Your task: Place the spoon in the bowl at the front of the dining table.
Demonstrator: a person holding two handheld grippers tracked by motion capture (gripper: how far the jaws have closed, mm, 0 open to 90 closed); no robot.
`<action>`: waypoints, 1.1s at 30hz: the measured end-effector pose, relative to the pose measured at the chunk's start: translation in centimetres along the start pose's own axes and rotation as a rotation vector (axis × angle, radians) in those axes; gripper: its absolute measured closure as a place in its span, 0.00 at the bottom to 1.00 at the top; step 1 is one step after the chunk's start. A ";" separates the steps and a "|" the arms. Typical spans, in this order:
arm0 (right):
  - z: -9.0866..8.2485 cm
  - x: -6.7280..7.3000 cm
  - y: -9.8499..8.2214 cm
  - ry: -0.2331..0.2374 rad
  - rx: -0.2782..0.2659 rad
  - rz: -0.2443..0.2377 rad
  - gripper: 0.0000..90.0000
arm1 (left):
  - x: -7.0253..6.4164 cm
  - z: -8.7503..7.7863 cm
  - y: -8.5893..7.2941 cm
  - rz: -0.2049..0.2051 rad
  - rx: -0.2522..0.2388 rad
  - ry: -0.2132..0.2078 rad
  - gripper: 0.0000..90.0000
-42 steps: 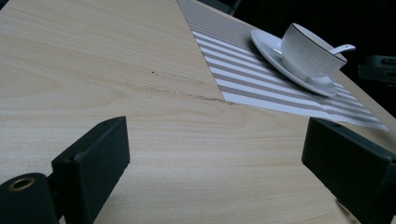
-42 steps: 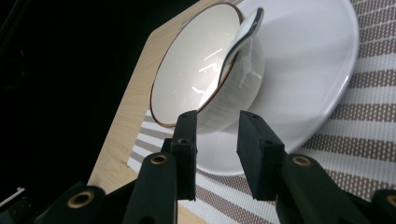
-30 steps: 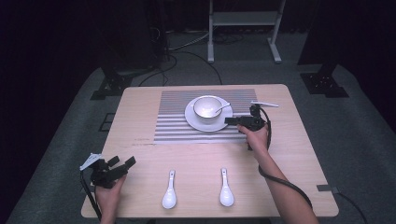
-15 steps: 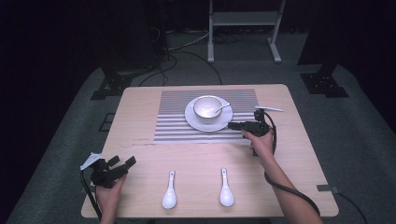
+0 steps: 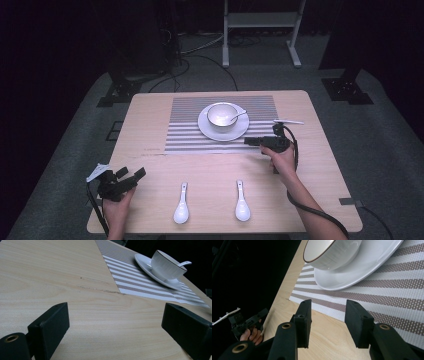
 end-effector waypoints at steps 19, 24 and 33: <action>-0.4 0.2 -2.0 0.022 0.042 -0.009 0.59 | -0.1 0.0 0.0 0.004 -0.001 0.003 0.07; -0.4 0.3 -2.2 0.032 0.047 -0.008 0.59 | -0.1 0.0 0.0 0.003 -0.002 0.003 0.07; -0.4 0.5 -2.9 0.046 0.059 -0.007 0.57 | -0.1 0.0 0.0 0.005 0.003 0.002 0.07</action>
Point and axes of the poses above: each handheld gripper's, and its own axes: z roughly forward along the jaws, y roughly out of its top, x roughly to its left, the point moved 1 cm from there along z, roughly forward along the jaws, and after that the axes turned 7 degrees about y, right-handed, at the moved point
